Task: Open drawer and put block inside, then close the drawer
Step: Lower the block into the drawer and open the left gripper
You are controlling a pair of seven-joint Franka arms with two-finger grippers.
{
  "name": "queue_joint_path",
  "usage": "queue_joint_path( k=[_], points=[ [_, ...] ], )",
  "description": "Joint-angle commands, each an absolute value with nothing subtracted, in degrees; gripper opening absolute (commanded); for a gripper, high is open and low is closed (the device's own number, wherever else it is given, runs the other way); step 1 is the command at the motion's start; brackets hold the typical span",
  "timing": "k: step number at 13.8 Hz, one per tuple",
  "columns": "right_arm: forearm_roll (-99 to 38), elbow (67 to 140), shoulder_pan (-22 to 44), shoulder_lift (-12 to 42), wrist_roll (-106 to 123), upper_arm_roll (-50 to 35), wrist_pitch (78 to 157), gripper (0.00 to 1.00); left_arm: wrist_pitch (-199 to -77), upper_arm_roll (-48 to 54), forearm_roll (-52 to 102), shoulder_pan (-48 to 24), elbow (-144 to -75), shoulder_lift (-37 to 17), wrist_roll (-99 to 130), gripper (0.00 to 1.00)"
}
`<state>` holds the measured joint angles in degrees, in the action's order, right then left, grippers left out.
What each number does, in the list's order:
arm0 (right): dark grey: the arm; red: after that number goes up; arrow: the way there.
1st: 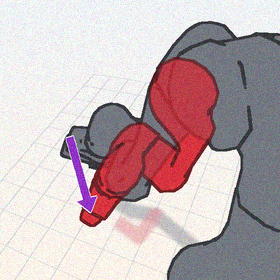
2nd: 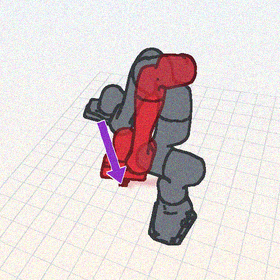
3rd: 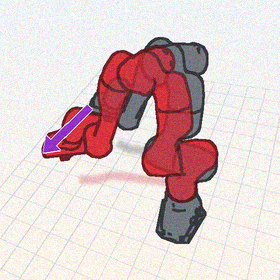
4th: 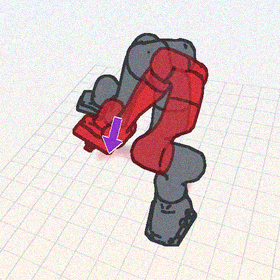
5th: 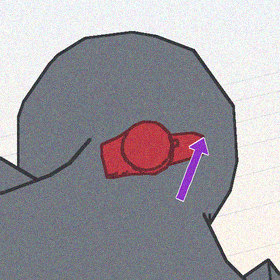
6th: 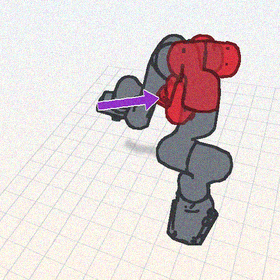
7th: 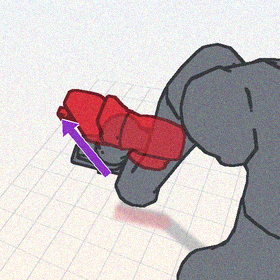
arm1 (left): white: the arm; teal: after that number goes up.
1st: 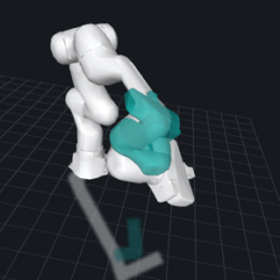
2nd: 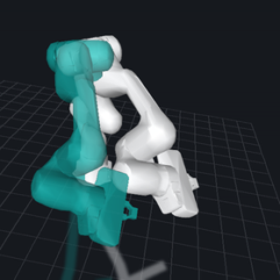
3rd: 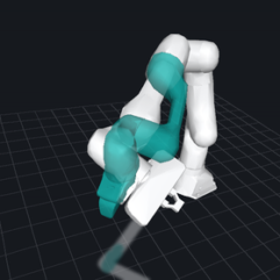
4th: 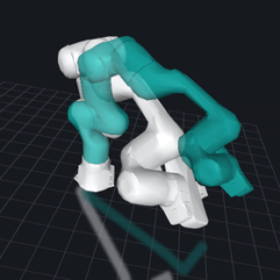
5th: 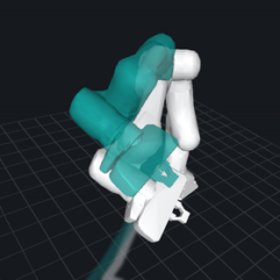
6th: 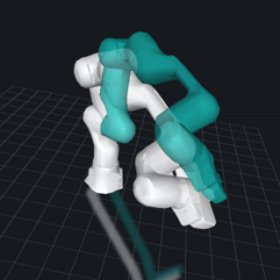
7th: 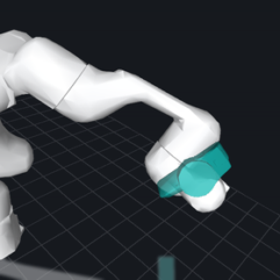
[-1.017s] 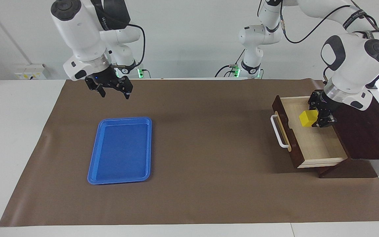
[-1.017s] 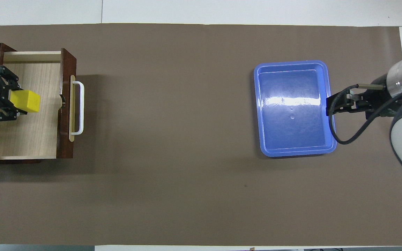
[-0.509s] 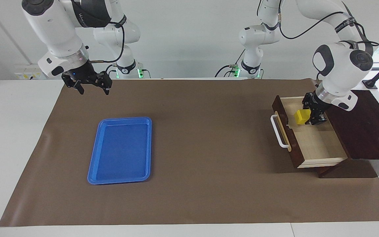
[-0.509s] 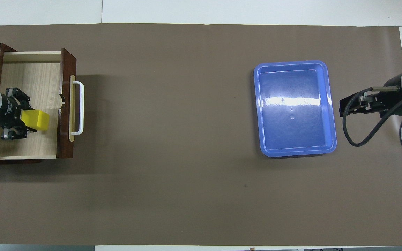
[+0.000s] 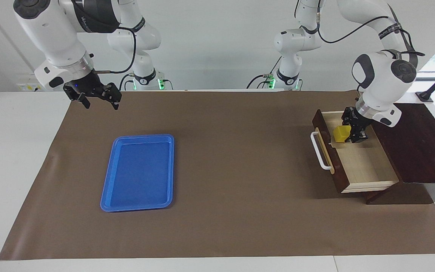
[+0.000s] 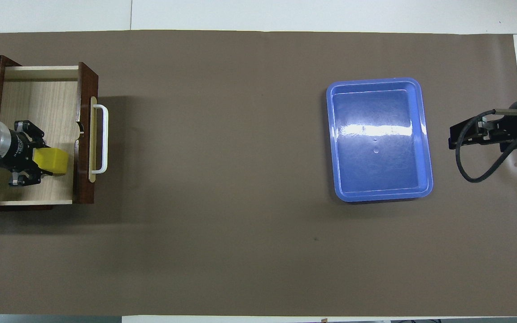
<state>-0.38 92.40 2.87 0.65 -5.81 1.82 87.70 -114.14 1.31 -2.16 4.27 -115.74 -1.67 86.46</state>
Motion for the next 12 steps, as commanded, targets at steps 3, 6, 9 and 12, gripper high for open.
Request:
queue_joint_path(
  k=[3, 6, 9, 12],
  points=[
    [-0.09, 93.52, 2.46, -0.26, -5.01, 1.14, 87.71, 1.00, -115.66, 1.23, -1.49, 5.01, -117.34, 0.26, 85.34, 1.00],
    [-0.09, 93.60, 2.72, -0.35, -4.83, 1.05, 87.45, 1.00, -112.52, 1.32, -1.49, 4.31, -112.26, -0.35, 82.29, 1.00],
    [-0.09, 93.60, 2.37, -0.35, -4.83, 1.05, 87.45, 1.00, -103.66, 1.76, -1.49, 4.13, -104.18, 0.09, 68.34, 1.00],
    [-0.09, 93.60, 2.37, -0.35, -4.83, 1.05, 87.45, 1.00, -94.41, 1.85, -1.41, 3.69, -96.51, 0.17, 52.01, 1.00]
  ],
)
